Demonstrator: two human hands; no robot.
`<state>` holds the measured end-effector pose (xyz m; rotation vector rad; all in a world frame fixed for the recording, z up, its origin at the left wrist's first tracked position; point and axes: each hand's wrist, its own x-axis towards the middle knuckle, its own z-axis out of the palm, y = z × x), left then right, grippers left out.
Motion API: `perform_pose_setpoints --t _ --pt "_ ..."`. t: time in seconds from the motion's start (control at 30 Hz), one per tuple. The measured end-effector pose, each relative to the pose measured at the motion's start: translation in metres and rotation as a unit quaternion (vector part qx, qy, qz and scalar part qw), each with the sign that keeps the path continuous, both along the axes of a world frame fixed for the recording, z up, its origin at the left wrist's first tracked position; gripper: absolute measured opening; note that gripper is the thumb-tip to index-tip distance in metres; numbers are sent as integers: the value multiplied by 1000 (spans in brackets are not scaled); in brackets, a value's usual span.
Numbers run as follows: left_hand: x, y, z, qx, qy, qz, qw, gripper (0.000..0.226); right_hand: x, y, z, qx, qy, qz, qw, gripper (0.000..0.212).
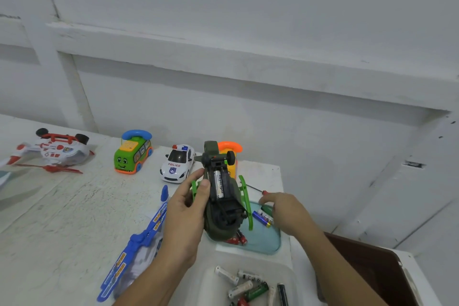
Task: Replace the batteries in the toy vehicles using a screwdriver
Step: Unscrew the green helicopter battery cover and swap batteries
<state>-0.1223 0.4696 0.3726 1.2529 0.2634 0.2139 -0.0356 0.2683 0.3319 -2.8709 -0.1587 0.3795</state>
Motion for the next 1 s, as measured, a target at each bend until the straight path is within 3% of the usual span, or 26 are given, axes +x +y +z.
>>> perform_pose_setpoints --t 0.13,0.4,0.6,0.67,0.8,0.87,1.0 --pt "-3 -1 2 -7 -1 -6 1000 46 -4 8 -18 -32 6 29 999 63" --pt "-8 -2 0 -13 7 -3 1000 28 -10 7 -21 1 -27 5 1000 34" --pt "-12 -4 2 -19 20 -4 1000 27 -16 -5 -7 102 -32 -45 993 20" --pt "-13 -6 3 -24 20 -2 1000 28 -21 -6 12 218 -28 -103 970 17" --pt "-14 -10 3 -28 18 -6 999 28 -39 8 74 521 -48 -158 837 17" --pt "-14 -12 3 -23 15 -7 1000 28 -53 19 105 588 -65 -127 796 18" --pt "-14 -18 5 -16 3 2 1000 27 -77 43 128 543 -68 -46 836 19"
